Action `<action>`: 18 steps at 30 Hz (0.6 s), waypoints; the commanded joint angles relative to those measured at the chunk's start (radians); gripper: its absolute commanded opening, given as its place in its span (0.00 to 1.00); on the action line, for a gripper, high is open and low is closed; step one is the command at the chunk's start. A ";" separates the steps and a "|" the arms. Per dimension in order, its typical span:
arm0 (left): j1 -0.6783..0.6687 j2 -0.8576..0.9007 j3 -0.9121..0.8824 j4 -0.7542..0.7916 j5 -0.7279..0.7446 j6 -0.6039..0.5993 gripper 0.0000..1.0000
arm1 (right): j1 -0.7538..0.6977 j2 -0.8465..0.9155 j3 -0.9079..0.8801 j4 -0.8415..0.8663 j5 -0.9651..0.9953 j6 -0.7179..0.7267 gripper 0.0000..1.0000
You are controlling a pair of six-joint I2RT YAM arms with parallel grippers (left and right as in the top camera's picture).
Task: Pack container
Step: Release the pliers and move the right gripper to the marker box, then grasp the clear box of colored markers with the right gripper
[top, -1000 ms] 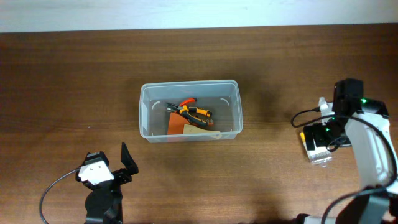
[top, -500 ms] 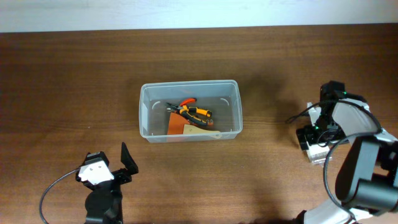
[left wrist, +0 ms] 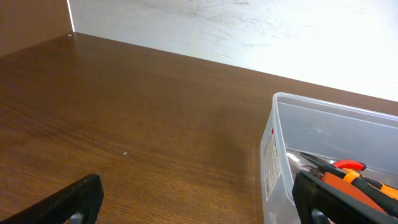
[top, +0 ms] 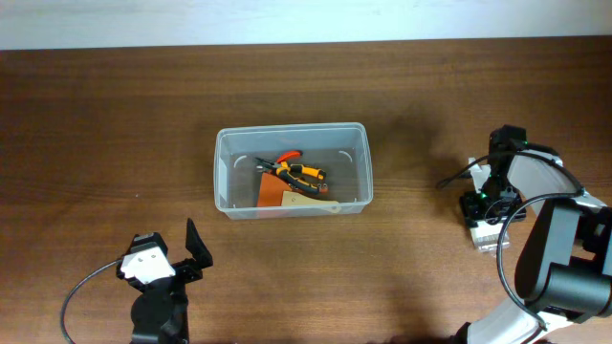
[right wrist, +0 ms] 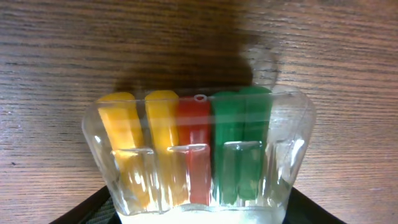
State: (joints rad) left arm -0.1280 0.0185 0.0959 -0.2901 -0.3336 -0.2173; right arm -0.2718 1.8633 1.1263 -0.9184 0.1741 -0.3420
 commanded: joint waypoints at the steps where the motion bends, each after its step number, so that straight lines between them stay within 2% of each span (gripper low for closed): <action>1: -0.003 -0.006 -0.003 -0.002 -0.003 0.009 0.99 | -0.005 0.006 -0.006 0.014 -0.014 0.010 0.55; 4: -0.003 -0.006 -0.003 -0.002 -0.003 0.009 0.99 | -0.005 0.006 -0.002 0.024 -0.048 0.010 0.45; 10: -0.003 -0.006 -0.003 -0.002 -0.003 0.009 0.99 | -0.003 0.006 0.068 -0.010 -0.066 0.010 0.45; 18: -0.003 -0.006 -0.003 -0.002 -0.003 0.009 0.99 | 0.004 0.006 0.295 -0.116 -0.208 0.010 0.43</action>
State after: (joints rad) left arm -0.1280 0.0185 0.0959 -0.2897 -0.3336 -0.2173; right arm -0.2714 1.8694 1.3319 -1.0172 0.0525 -0.3401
